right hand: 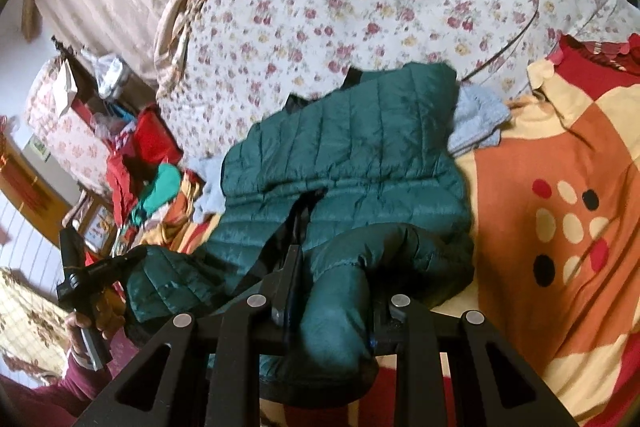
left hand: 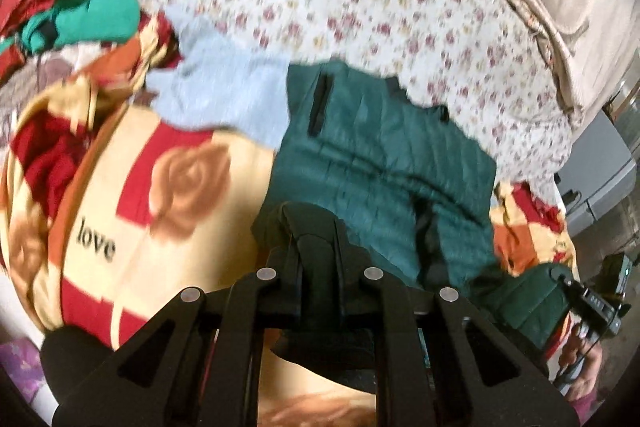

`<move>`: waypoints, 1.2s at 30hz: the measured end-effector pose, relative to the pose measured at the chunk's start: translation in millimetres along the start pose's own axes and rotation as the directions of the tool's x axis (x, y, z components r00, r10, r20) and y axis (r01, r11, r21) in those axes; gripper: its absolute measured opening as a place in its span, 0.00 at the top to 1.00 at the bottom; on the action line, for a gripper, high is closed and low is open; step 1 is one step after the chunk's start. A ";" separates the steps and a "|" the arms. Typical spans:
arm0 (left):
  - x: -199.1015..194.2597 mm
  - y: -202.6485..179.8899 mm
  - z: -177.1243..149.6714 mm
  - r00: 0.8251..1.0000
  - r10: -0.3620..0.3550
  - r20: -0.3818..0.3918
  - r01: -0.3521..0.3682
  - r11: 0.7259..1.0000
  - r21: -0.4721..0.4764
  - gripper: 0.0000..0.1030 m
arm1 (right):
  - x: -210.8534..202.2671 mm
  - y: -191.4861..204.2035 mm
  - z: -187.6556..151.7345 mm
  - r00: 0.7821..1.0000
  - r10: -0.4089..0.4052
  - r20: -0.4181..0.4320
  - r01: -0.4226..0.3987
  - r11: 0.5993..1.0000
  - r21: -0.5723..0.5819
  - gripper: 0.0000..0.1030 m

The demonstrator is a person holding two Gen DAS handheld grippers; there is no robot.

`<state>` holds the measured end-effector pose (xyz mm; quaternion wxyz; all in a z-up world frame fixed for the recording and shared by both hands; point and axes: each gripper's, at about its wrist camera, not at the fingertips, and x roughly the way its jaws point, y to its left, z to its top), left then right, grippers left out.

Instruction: Fold large clothes

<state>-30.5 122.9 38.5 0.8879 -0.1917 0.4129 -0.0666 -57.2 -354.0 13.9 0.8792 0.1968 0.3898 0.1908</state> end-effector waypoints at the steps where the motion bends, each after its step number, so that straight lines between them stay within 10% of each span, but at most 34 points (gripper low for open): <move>1: 1.2 -3.3 5.3 1.000 0.007 0.013 -0.007 1.000 0.004 0.89 | -0.1 -0.9 3.0 1.000 -0.002 0.009 0.002 1.000 0.005 0.77; 36: 93.9 -58.0 136.3 0.958 0.219 0.186 -0.219 0.975 -0.021 0.89 | 75.8 -30.7 144.4 0.967 -0.226 0.118 0.233 0.971 -0.049 0.77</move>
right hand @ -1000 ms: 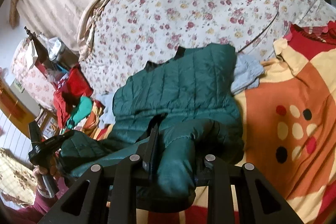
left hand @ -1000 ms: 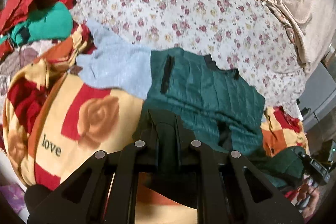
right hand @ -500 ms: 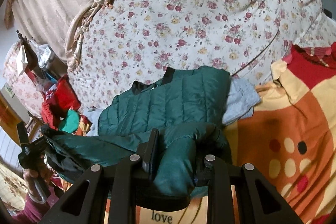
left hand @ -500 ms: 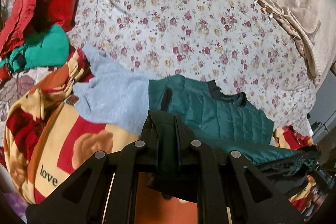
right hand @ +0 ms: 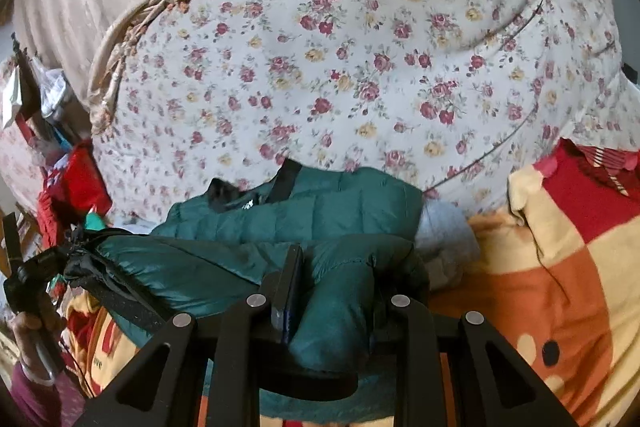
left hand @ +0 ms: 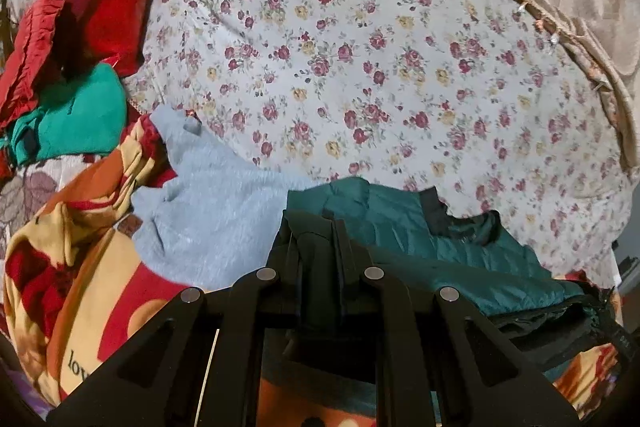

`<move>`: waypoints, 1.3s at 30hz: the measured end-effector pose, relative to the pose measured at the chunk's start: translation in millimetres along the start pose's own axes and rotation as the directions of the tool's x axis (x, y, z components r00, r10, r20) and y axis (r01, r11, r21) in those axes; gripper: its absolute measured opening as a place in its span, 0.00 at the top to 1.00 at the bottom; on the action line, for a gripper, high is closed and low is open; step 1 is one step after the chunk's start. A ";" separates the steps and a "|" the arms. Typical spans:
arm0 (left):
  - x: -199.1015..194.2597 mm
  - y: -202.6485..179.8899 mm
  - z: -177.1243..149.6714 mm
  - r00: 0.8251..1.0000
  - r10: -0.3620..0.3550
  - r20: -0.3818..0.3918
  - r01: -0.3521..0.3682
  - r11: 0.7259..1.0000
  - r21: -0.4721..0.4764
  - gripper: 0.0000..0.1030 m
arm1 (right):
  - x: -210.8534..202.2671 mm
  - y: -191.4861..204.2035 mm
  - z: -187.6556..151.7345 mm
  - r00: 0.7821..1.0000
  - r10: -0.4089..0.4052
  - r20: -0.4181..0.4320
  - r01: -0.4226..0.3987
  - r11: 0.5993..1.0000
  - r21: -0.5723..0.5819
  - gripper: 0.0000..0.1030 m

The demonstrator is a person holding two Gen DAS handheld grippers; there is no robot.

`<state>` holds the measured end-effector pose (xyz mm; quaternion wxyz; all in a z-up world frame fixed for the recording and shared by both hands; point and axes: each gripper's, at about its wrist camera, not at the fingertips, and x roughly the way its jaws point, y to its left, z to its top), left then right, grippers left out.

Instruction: Fold large clothes

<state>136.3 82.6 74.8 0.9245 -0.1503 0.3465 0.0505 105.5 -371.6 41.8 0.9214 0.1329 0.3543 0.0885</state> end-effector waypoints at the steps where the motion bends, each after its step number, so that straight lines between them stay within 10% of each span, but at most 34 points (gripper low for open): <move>1: 4.4 -2.4 2.7 1.000 0.008 0.000 -0.008 1.000 0.005 0.89 | 4.0 -1.3 3.0 1.000 -0.003 0.000 0.003 1.000 0.006 0.77; 23: 141.8 -20.5 4.4 0.973 0.190 -0.129 -0.186 0.982 0.044 0.87 | 138.6 -41.1 27.5 0.991 -0.028 -0.131 0.045 0.991 0.125 0.74; 32: 150.3 -19.7 -0.2 0.973 0.176 -0.147 -0.173 0.984 0.036 0.87 | 105.6 -51.0 31.1 0.994 0.092 -0.058 -0.077 0.973 0.216 0.35; 39: 151.5 -16.7 -0.6 0.975 0.157 -0.156 -0.155 0.988 0.024 0.85 | 47.7 -19.6 28.9 0.994 0.041 0.099 -0.048 0.997 0.068 0.33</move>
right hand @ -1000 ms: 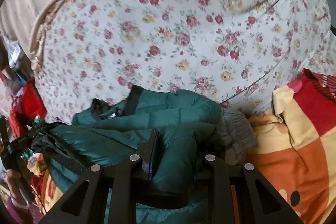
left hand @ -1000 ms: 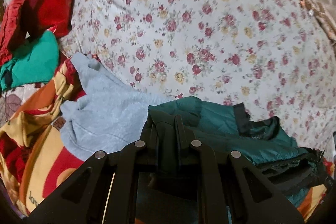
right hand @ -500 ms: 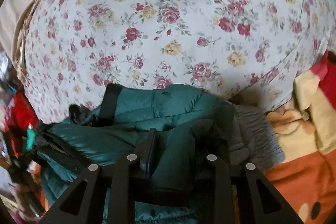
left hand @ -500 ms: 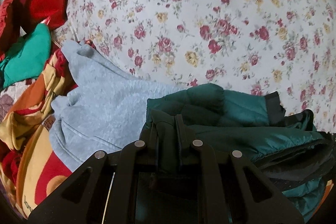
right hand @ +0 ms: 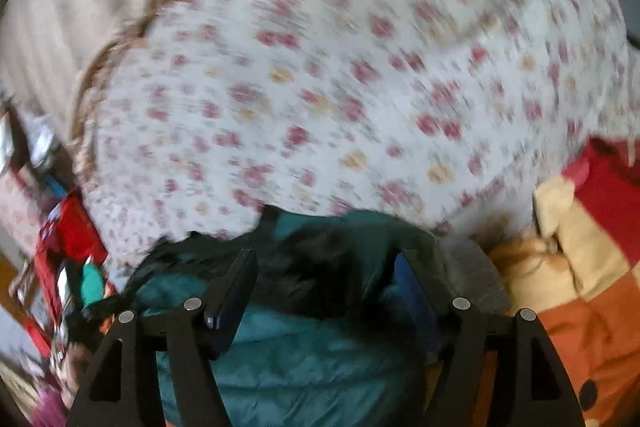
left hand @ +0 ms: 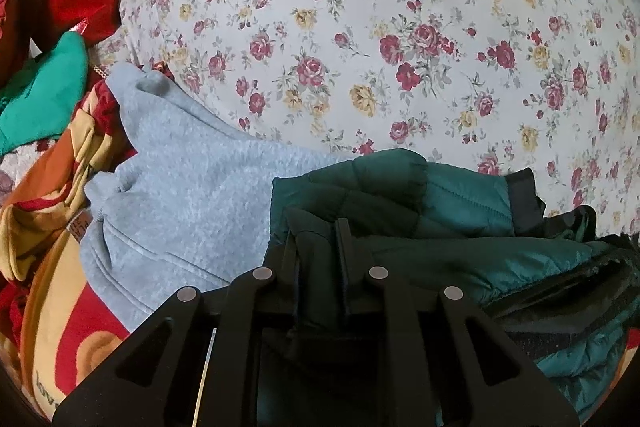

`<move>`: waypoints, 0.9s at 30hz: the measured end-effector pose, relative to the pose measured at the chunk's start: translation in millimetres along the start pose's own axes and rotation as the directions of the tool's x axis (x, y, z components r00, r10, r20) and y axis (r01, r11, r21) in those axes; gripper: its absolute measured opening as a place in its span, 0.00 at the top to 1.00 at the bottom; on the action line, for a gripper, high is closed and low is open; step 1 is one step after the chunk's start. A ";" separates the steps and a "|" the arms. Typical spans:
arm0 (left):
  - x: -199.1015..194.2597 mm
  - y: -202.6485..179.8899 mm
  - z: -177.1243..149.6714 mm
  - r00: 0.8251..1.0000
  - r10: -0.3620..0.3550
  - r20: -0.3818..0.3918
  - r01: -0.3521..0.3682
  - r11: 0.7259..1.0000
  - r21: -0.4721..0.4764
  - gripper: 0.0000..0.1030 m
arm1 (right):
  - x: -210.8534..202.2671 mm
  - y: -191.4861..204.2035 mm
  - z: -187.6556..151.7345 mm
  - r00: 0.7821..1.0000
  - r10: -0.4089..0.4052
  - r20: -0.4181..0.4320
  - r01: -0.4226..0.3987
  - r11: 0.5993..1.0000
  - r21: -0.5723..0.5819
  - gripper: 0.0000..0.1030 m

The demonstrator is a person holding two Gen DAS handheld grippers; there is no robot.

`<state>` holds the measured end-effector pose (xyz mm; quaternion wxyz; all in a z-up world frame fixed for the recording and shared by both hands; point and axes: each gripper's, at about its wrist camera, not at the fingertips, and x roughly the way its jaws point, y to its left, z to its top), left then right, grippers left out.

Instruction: Fold large clothes

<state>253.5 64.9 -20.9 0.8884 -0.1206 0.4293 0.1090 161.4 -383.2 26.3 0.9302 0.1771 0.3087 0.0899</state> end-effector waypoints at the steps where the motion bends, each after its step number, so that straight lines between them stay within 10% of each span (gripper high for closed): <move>1: 0.6 0.0 0.1 1.000 -0.001 0.000 0.001 1.000 0.001 0.85 | -7.0 9.4 -3.5 1.000 0.018 0.020 -0.018 0.999 -0.038 0.33; 5: 0.9 1.0 -0.2 1.000 -0.012 0.001 0.012 1.000 -0.005 0.84 | -3.0 56.7 -20.7 0.988 0.147 -0.036 -0.151 0.968 -0.201 0.33; 13: -7.6 14.0 3.2 0.990 -0.139 -0.010 0.139 0.989 -0.044 0.69 | 101.2 130.3 -26.5 0.986 0.031 -0.162 -0.091 0.922 -0.377 0.33; 18: -31.2 34.3 3.8 0.966 -0.254 0.048 0.258 0.960 -0.105 0.12 | 157.6 119.7 -27.2 0.973 -0.077 -0.219 0.001 0.945 -0.327 0.33; 27: -44.7 34.3 -1.5 0.963 -0.267 0.038 0.269 0.961 -0.072 0.12 | 163.0 117.4 -27.1 0.972 -0.105 -0.209 0.035 0.948 -0.317 0.33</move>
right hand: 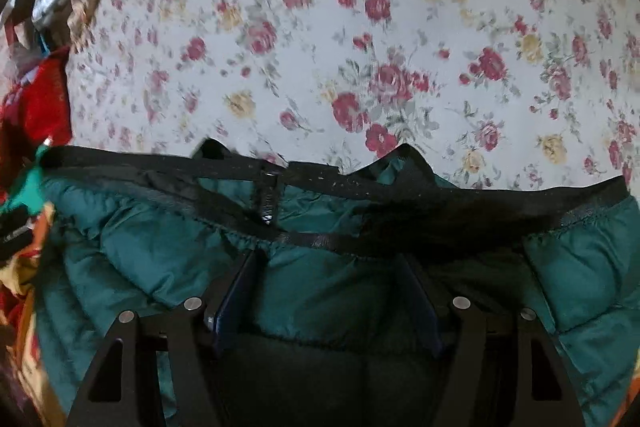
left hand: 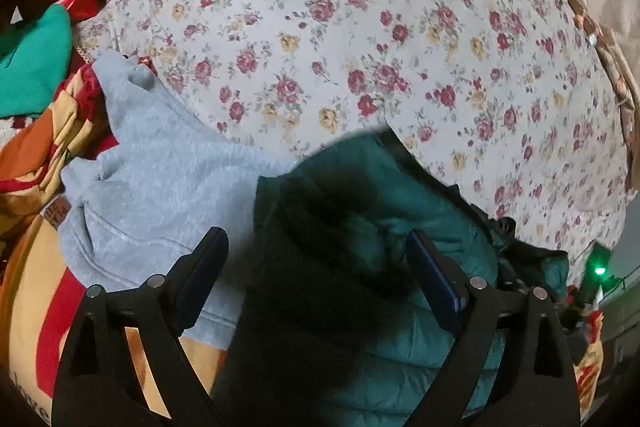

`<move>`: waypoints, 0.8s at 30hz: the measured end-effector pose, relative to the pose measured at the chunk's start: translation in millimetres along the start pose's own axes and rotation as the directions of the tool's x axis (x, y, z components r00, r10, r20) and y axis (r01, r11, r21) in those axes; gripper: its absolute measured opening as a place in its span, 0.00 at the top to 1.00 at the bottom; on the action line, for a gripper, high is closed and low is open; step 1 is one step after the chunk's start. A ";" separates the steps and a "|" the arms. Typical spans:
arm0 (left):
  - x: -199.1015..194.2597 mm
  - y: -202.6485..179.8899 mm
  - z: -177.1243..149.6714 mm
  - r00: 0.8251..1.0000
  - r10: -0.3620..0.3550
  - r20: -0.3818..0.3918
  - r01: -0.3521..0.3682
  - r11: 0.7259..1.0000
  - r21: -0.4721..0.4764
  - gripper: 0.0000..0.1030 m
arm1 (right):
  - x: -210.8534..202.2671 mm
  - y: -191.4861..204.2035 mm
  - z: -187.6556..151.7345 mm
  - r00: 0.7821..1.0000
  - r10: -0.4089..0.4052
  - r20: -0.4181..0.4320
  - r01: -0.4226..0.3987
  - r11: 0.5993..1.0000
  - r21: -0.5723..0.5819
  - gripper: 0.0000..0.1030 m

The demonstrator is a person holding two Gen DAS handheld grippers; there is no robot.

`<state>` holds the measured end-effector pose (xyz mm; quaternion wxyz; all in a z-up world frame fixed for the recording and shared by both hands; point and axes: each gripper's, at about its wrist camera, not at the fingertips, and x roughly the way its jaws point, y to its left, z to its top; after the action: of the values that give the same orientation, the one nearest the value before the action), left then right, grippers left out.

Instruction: Fold large clothes

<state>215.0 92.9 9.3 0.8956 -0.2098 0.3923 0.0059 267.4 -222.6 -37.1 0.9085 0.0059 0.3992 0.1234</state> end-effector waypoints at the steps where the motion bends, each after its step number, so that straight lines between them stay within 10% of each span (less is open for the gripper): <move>1: 1.5 -2.8 -1.8 1.000 0.001 0.004 -0.001 1.000 0.010 0.12 | -10.4 1.3 -0.3 1.000 0.015 0.014 -0.015 1.000 0.002 0.33; 8: 25.9 -21.4 -11.8 0.997 0.076 0.008 -0.077 0.994 0.078 0.12 | -70.3 -22.8 -24.1 0.993 -0.041 0.108 0.050 0.995 -0.084 0.33; 24: 86.2 -29.1 -0.9 0.981 0.183 -0.065 -0.176 0.979 0.101 0.10 | -2.9 -88.8 -24.6 0.994 -0.110 0.028 0.108 0.992 0.058 0.32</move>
<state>279.2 52.7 -41.2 0.8852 -0.1307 0.4425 0.0601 267.1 -311.6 -61.5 0.9195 0.0115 0.3880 0.0621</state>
